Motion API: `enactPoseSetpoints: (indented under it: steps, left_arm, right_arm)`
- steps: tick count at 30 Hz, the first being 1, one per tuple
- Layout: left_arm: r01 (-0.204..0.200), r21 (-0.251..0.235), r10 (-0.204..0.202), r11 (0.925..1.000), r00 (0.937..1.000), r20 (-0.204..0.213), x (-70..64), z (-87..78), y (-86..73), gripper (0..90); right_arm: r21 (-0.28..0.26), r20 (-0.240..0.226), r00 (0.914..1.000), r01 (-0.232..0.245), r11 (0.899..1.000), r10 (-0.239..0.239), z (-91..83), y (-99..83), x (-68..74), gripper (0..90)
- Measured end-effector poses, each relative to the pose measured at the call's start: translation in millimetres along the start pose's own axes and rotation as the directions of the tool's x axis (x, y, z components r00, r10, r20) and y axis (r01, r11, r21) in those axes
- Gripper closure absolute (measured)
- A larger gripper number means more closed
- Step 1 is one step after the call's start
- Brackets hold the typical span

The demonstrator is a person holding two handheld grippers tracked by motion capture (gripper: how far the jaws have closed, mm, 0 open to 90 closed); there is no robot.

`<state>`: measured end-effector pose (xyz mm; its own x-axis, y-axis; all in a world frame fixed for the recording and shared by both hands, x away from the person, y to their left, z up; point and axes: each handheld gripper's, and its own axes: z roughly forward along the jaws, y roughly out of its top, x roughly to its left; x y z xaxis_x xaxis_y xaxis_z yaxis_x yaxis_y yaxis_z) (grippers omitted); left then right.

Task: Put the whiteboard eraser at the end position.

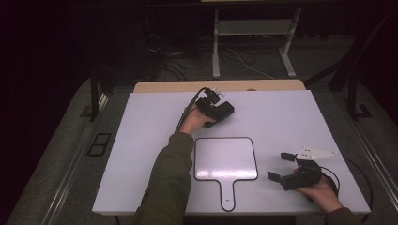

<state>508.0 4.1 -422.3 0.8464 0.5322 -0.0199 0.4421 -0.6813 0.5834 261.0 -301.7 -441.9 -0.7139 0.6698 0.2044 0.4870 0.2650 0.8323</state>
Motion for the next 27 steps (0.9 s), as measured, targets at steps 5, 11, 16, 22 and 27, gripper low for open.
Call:
enactPoseSetpoints:
  steps: [5, 11, 16, 22, 27]
  left_arm:
    - [-0.004, 0.025, 0.005, 0.9997, 0.9999, -0.009, 1.6, 9.0, -0.9, 39.2]
    - [0.004, 0.015, -0.003, 0.9999, 0.9998, -0.018, 3.3, 12.4, -3.2, 39.1]
    - [-0.008, 0.015, 0.008, 0.9998, 0.9998, -0.019, 2.6, 13.8, -3.3, 39.0]
    - [0.000, 0.012, 0.000, 0.9999, 0.9999, -0.016, 3.4, 15.1, -4.6, 38.8]
    - [-0.001, 0.008, 0.002, 1.0000, 0.9999, -0.016, 3.5, 15.2, -5.0, 38.6]
  right_arm:
    - [0.000, -0.001, 1.0000, -0.001, 1.000, 0.001, -0.2, 0.0, -0.4, 0.0]
    - [0.002, 0.000, 1.0000, 0.000, 1.000, 0.000, -0.3, 0.0, -0.5, 0.0]
    - [0.001, 0.000, 1.0000, 0.000, 1.000, 0.000, 0.2, -0.1, 0.0, 0.0]
    - [0.004, -0.001, 1.0000, 0.005, 1.000, -0.005, 1.0, -0.3, 0.2, 0.0]
    - [0.009, -0.003, 1.0000, 0.007, 1.000, -0.007, 2.3, -0.4, 0.5, 0.0]
